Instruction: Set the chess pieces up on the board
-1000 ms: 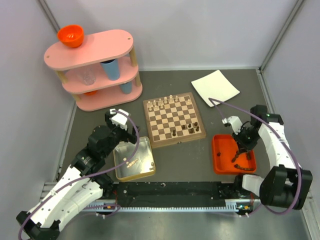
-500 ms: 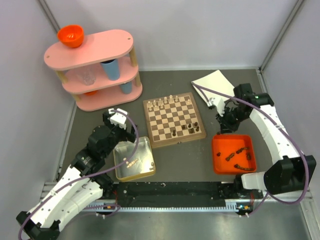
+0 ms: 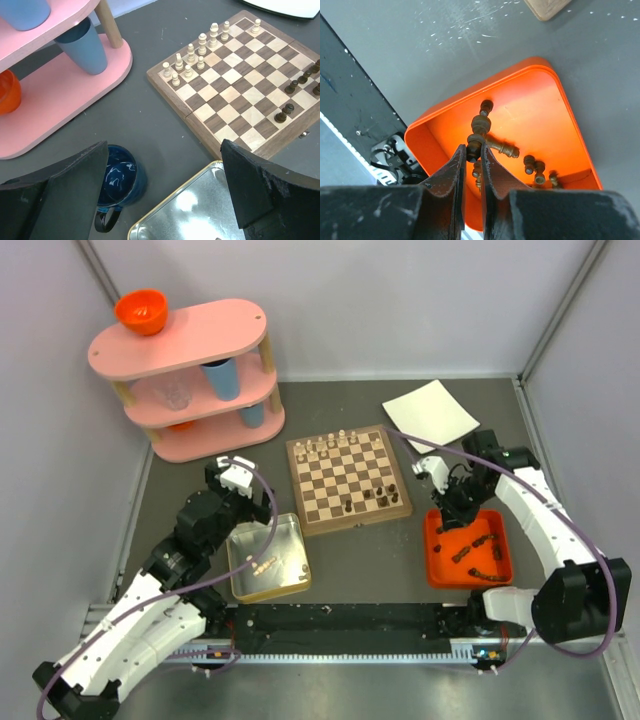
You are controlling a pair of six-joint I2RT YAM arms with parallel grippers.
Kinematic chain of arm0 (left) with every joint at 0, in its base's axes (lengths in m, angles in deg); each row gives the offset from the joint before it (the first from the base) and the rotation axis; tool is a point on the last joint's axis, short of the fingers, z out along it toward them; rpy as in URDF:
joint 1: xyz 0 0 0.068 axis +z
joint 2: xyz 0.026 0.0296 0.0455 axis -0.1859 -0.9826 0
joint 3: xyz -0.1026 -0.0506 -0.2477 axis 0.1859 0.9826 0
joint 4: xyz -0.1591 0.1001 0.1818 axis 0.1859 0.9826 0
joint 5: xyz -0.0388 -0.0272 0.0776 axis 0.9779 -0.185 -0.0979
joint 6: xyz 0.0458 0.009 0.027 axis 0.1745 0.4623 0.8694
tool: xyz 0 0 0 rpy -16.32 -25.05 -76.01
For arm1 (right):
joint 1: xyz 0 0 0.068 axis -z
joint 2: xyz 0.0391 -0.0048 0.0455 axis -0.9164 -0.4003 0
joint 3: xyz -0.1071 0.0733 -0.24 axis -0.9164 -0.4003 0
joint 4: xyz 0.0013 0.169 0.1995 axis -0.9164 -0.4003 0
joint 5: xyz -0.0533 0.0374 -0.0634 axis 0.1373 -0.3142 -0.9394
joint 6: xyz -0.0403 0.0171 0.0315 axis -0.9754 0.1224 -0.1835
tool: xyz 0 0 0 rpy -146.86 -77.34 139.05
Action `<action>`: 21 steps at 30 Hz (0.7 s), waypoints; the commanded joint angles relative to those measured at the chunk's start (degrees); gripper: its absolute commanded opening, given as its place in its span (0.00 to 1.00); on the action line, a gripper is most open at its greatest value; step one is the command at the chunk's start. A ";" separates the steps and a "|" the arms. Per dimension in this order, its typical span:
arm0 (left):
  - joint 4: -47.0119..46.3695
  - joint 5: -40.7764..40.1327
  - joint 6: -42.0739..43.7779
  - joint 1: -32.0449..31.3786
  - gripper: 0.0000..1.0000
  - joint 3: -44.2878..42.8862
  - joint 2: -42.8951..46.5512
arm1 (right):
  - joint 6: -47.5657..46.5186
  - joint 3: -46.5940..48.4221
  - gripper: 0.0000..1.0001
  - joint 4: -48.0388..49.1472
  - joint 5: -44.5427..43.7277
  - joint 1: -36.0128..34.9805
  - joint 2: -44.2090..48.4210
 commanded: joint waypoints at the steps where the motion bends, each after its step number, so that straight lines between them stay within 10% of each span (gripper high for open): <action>1: -1.93 0.80 0.26 0.25 0.99 -0.66 0.40 | 6.00 0.88 0.04 3.16 0.30 0.90 -0.05; 21: -1.93 0.71 0.17 0.25 0.99 -0.49 1.11 | 27.53 17.13 0.03 2.89 1.26 1.96 -12.27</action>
